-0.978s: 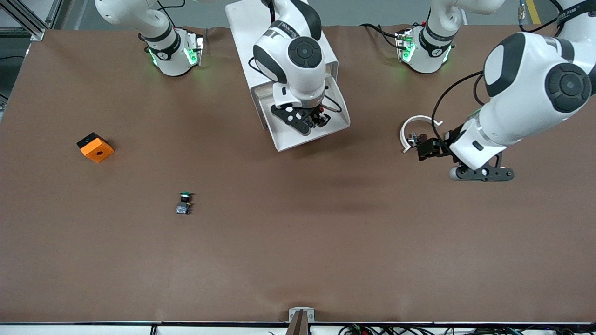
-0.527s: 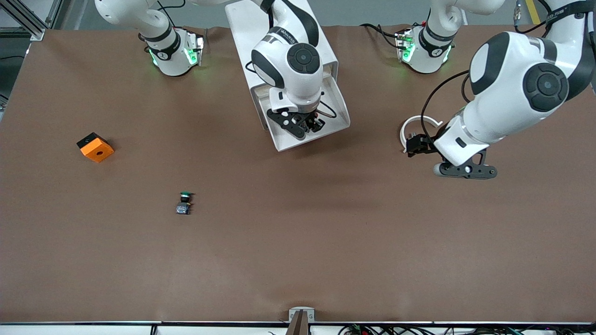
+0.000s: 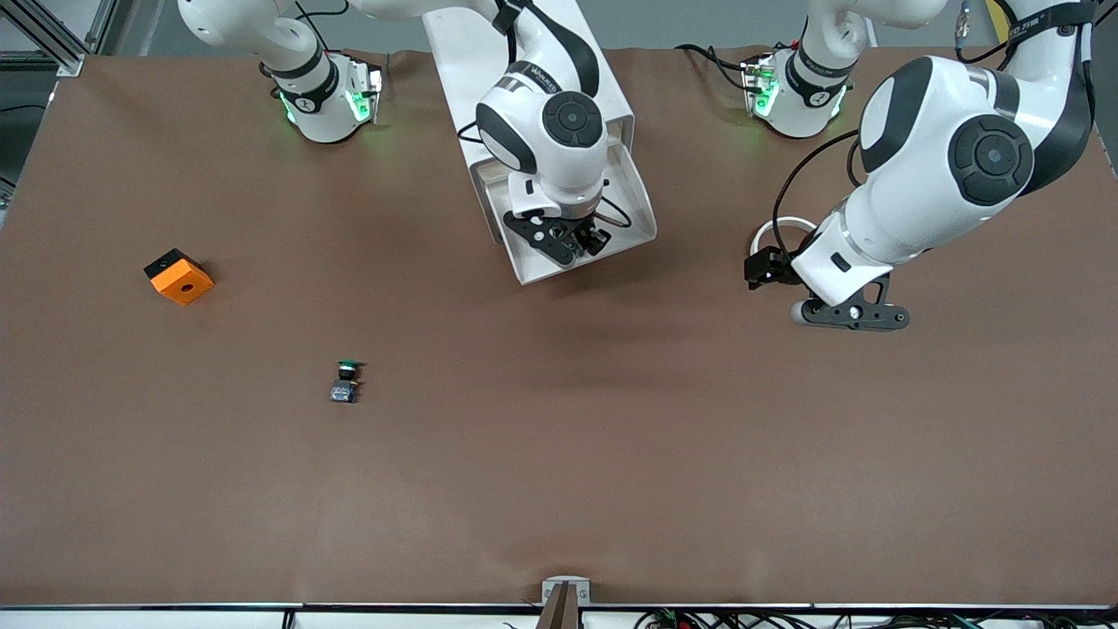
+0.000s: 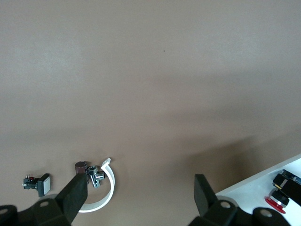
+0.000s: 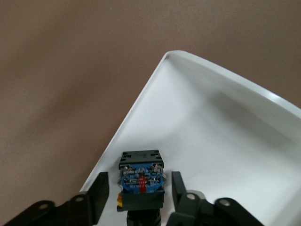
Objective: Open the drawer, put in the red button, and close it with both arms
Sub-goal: 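Lower the red button into the drawer and open the right gripper, then withdraw the right gripper while the left gripper reaches the drawer front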
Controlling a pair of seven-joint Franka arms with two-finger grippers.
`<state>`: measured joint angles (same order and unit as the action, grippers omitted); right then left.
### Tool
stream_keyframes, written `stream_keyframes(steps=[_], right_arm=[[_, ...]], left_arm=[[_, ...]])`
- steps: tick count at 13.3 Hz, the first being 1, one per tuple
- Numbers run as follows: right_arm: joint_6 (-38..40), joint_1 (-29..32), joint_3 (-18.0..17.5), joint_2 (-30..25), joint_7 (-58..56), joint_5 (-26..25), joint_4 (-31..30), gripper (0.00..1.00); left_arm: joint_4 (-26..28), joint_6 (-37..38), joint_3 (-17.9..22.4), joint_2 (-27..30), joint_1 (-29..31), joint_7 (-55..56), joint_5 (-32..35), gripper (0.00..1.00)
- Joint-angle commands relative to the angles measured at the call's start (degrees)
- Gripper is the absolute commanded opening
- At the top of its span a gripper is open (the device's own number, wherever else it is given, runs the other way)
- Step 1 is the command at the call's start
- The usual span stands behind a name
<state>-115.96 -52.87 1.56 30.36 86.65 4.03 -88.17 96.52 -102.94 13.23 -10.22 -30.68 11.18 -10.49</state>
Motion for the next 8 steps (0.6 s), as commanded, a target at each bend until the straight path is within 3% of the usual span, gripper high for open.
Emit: stream_keyframes(steps=[1, 3, 8], right_arm=[[0.38, 0.57, -0.15, -0.22, -0.94, -0.95, 1.50, 1.00], [2.22, 2.41, -0.15, -0.48, -4.72, -0.69, 3.25, 1.00], [5.91, 13.91, -0.15, -3.29, -26.04, -0.77, 3.97, 1.00]], left_arm=[[0.68, -0.59, -1.45, 0.72, -0.08, 1.99, 1.52, 1.00], [2.25, -2.60, -2.94, 0.55, -0.08, 2.18, 3.18, 1.00], [11.13, -17.97, -6.98, -2.08, -0.86, 5.07, 3.10, 1.00]])
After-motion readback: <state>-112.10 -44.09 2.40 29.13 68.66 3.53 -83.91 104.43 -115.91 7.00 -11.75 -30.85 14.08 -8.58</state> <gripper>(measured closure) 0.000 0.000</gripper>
